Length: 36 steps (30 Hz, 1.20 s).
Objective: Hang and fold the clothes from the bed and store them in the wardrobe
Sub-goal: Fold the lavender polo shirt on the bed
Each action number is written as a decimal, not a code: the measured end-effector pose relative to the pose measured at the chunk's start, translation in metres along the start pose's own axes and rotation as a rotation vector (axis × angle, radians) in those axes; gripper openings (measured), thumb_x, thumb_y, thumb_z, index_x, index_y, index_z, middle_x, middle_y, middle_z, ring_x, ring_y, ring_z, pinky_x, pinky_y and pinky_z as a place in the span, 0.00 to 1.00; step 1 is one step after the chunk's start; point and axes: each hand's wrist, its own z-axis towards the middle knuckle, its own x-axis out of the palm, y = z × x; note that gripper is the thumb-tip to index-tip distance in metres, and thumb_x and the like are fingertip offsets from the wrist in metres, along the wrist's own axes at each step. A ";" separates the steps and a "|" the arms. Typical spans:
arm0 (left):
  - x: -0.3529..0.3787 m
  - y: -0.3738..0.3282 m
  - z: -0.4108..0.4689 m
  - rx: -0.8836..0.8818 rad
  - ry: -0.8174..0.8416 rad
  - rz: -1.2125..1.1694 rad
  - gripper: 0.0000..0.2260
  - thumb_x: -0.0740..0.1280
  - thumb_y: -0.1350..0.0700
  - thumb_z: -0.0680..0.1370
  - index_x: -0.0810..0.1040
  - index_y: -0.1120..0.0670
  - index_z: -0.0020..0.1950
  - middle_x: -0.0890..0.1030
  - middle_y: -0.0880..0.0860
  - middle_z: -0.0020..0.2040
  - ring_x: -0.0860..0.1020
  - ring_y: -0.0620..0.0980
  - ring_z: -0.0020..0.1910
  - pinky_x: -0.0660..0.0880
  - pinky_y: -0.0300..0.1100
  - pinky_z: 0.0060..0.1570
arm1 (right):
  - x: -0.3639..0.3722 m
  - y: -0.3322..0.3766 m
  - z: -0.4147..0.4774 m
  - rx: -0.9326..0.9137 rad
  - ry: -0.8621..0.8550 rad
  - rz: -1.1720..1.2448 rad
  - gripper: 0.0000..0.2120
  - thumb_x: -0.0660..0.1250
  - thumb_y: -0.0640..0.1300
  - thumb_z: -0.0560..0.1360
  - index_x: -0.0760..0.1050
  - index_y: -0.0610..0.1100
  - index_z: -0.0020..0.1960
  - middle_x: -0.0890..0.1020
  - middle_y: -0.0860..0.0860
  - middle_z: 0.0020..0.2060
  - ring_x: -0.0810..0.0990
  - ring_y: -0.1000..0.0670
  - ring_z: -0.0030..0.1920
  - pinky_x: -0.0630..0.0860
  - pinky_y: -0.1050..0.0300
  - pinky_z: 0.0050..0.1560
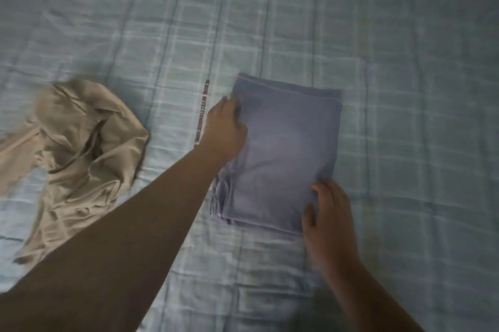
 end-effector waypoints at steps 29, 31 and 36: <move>0.024 0.076 -0.310 -0.659 0.222 -1.104 0.09 0.71 0.62 0.74 0.72 0.60 0.51 0.80 0.59 0.42 0.82 0.52 0.35 0.80 0.46 0.38 | -0.030 -0.028 -0.183 0.777 0.021 0.820 0.05 0.67 0.42 0.79 0.74 0.46 0.55 0.79 0.42 0.40 0.79 0.52 0.32 0.77 0.61 0.32; 0.036 0.085 -0.357 -0.690 0.169 -0.937 0.12 0.73 0.61 0.74 0.73 0.59 0.52 0.80 0.62 0.50 0.83 0.52 0.39 0.81 0.44 0.39 | -0.030 -0.035 -0.229 0.646 0.037 0.670 0.17 0.68 0.42 0.78 0.71 0.52 0.65 0.81 0.50 0.35 0.81 0.58 0.32 0.75 0.69 0.35; 0.046 0.098 -0.431 -0.649 0.078 -0.831 0.17 0.72 0.63 0.75 0.70 0.46 0.55 0.83 0.60 0.46 0.81 0.50 0.36 0.79 0.41 0.32 | -0.034 -0.041 -0.304 0.409 0.179 0.514 0.18 0.64 0.38 0.80 0.79 0.62 0.52 0.84 0.59 0.43 0.84 0.59 0.38 0.78 0.66 0.43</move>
